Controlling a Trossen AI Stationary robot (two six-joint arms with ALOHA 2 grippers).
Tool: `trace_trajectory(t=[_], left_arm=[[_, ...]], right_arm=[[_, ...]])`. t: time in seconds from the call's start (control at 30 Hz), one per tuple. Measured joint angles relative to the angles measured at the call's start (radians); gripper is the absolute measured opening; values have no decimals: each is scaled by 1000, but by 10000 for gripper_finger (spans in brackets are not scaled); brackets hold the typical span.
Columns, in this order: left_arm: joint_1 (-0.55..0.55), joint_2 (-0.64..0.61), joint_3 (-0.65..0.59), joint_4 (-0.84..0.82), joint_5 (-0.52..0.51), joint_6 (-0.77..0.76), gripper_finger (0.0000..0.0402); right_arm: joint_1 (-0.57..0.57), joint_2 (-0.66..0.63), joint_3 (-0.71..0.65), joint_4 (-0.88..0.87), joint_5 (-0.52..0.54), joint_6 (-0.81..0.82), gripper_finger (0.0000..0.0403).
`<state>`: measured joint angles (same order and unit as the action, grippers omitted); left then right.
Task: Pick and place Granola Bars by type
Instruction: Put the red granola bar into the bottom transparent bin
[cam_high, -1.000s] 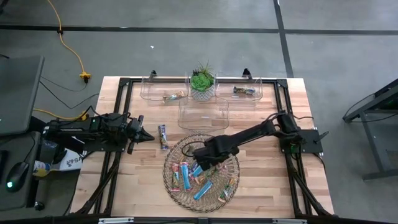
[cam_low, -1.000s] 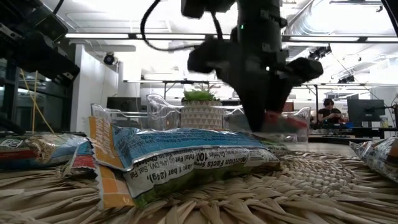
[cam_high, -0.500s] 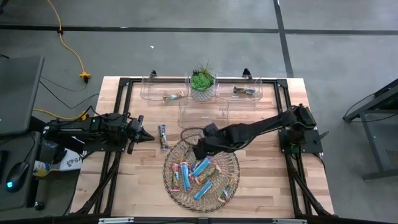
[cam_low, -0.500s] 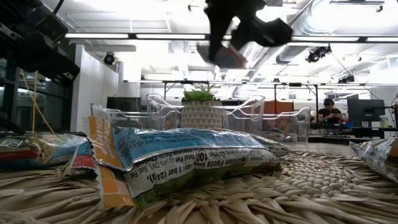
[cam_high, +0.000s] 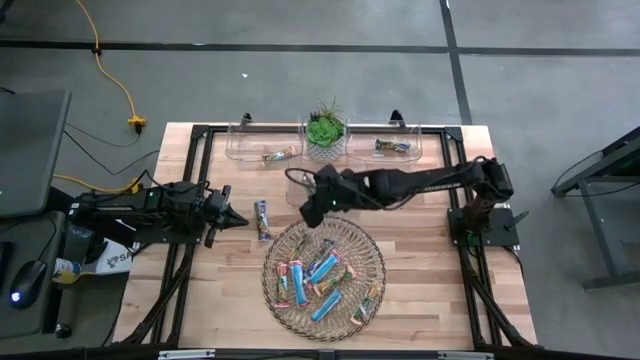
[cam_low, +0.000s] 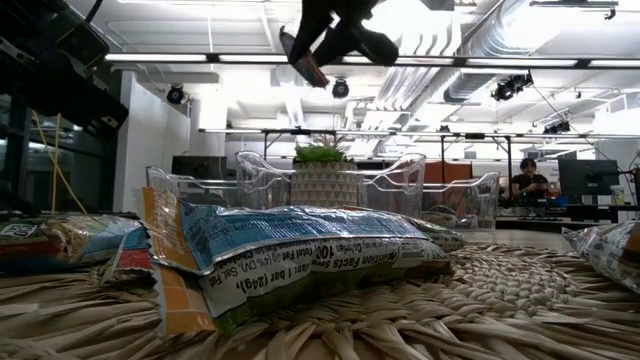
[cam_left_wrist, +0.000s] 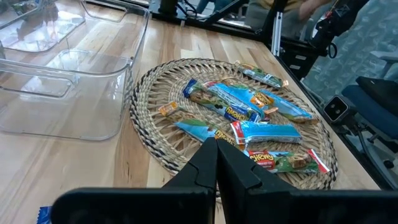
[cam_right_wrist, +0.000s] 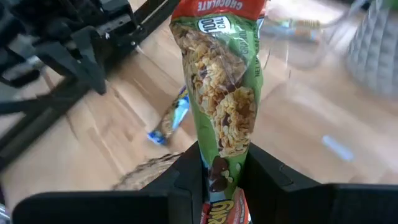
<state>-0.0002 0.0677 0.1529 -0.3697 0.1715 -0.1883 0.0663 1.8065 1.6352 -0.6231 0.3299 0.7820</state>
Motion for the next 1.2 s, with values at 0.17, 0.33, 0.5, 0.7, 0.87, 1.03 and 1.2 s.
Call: trace_trajectory(t=[0.17,0.33,0.5,0.7,0.87,1.03,1.2], left_arm=[[0,0,0,0,0,0,1],[0,0,0,0,0,0,1],[0,0,0,0,0,0,1],[0,0,0,0,0,0,1],[0,0,0,0,0,0,1],[0,0,0,0,0,0,1],[0,0,0,0,0,0,1]], right_arm=[[-80,0,0,-18,-50,-236,78],[-153,0,0,-56,-55,-460,78],[-216,0,0,-71,-59,-686,78],[-260,0,0,-73,-73,-886,78],[-283,0,0,-79,-78,-938,78],[-303,0,0,-117,-114,-939,78],[-315,0,0,-163,-155,-906,78]])
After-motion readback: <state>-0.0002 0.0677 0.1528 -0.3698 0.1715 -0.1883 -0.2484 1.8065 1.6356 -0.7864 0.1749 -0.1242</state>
